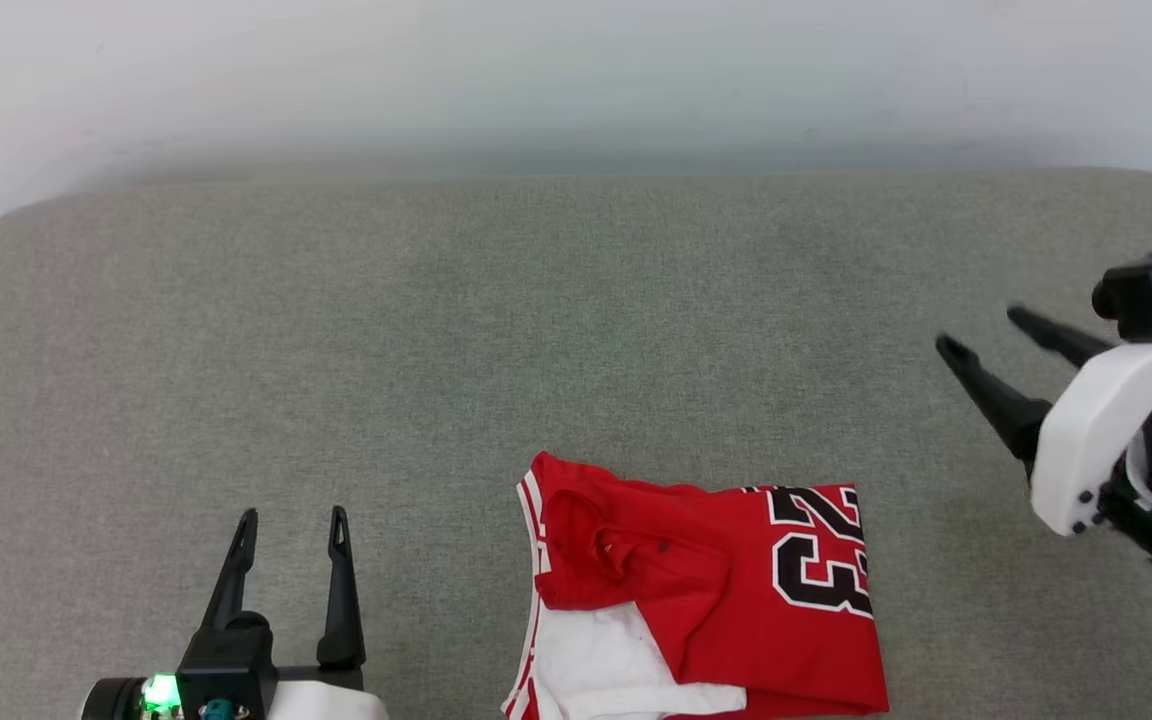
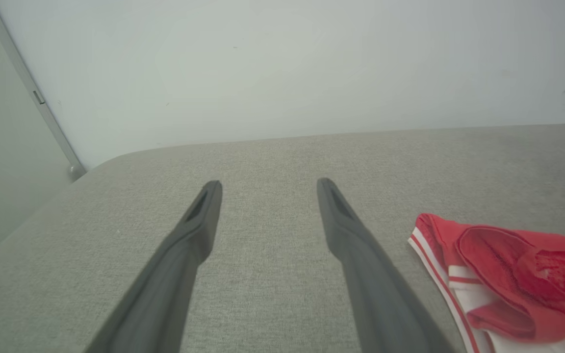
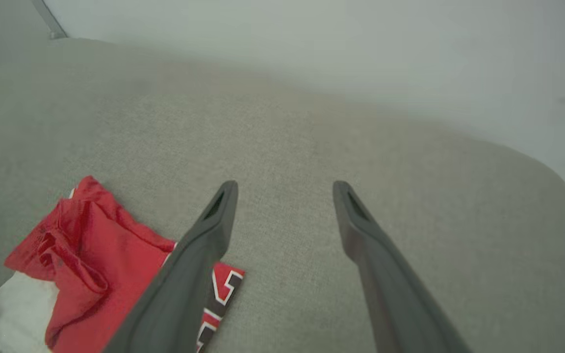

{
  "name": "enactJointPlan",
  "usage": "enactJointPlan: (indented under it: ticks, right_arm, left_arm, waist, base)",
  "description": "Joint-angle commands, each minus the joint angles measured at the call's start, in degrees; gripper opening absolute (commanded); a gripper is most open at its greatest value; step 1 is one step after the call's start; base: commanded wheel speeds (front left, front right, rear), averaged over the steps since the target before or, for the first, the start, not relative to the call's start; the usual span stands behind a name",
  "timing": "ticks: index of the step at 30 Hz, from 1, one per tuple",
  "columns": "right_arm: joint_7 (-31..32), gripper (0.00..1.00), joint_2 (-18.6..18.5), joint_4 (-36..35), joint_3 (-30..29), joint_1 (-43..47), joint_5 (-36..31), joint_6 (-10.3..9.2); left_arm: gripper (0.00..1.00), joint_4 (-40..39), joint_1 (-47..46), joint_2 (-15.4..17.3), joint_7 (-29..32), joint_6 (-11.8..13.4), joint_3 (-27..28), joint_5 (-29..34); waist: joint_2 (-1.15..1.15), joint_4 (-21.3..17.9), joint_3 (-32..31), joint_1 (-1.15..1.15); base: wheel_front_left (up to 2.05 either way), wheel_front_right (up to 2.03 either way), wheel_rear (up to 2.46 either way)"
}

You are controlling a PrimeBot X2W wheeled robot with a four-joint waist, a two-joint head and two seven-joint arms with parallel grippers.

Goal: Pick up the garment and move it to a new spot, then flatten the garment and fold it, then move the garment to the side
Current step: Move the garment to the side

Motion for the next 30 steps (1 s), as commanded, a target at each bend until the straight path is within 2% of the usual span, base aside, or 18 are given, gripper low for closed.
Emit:
enactJointPlan:
  ticks: [1,5,11,20,28,29,30]
  right_arm:
    - [1.9,1.00,-0.6,0.5,0.3,0.5,1.9,-0.05]
    - [13.8,1.00,-3.6,2.0,0.7,3.5,13.9,-0.05]
    - [20.2,1.00,-4.3,2.5,2.3,7.6,23.2,-0.05]
    - [19.2,1.00,1.3,8.7,6.6,6.5,27.5,-0.05]
    - [17.5,1.00,3.3,17.4,16.9,7.3,24.3,-0.22]
    - [16.6,0.04,3.4,18.2,17.6,7.2,24.1,-0.38]
    - [16.0,0.00,3.4,18.8,18.2,7.0,23.9,-0.38]
  left_arm:
    - [1.00,-0.1,-0.6,0.0,-0.4,-0.2,-0.1,0.1]
    - [1.00,-0.2,-1.6,-0.1,-0.4,-0.4,-0.2,0.2]
    - [1.00,-0.3,-3.2,-0.1,-0.4,-0.8,-0.3,0.4]
    - [1.00,0.0,-6.4,-0.3,-0.4,-1.5,-1.1,0.5]
    - [1.00,0.7,-8.4,-0.5,-0.4,-1.6,-1.7,0.3]
    - [1.00,0.7,-8.5,-0.5,-0.4,-1.5,-1.7,0.2]
    - [1.00,0.8,-8.4,-0.5,-0.4,-1.5,-1.7,0.1]
  waist:
    - [0.00,0.2,0.4,0.00]
    - [0.00,0.7,1.7,0.00]
    - [0.00,1.7,4.4,0.00]
    - [0.00,3.9,8.9,0.00]
    - [0.00,5.7,10.7,0.00]
    - [0.00,5.8,10.6,0.00]
    - [0.00,5.8,10.5,0.00]
  base:
    - [0.00,0.00,0.00]
    - [0.00,0.00,0.00]
    - [0.00,0.00,0.00]
    - [0.00,0.00,0.00]
    - [0.00,0.00,0.00]
    - [0.00,0.00,0.00]
    - [0.00,0.00,0.00]
